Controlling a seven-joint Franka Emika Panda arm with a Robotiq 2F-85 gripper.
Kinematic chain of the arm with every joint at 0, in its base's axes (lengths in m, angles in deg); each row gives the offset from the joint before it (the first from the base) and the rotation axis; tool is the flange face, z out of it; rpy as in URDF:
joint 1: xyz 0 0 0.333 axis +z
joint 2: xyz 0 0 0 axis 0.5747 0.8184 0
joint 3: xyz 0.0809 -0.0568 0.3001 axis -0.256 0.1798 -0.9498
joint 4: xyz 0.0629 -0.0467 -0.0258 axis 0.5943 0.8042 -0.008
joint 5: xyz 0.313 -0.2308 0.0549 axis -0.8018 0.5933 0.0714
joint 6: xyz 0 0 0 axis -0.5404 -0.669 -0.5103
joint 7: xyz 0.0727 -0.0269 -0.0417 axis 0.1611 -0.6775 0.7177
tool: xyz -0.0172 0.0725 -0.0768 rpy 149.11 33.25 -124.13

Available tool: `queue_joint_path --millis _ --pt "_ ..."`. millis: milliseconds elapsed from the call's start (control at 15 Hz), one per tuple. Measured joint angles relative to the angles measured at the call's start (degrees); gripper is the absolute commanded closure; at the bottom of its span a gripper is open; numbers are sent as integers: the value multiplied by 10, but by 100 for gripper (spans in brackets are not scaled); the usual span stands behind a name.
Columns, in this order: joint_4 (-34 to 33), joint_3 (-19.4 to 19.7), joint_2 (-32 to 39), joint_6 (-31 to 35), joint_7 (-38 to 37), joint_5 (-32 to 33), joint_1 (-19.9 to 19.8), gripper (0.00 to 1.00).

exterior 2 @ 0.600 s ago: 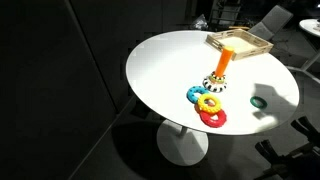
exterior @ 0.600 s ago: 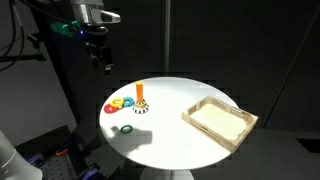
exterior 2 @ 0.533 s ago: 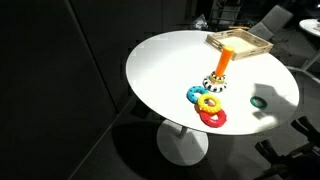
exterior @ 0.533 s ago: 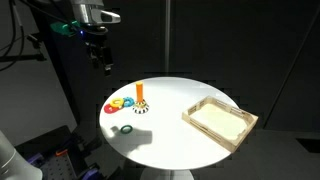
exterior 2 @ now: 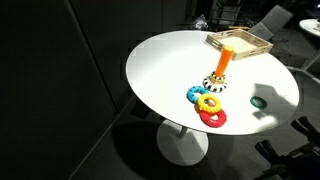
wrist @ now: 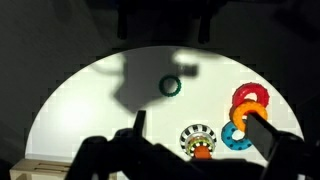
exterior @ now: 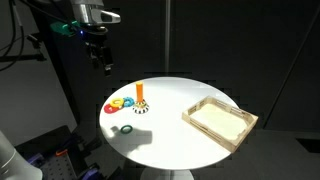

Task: Move the orange stand to the right then put the black and white and yellow rings on the table

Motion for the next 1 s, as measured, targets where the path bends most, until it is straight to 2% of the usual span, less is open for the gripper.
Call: queue_joint_path --millis 667,1000 --pt "0 0 3 4 0 0 0 0" --pt "-5 -1 47 69 0 0 0 0"
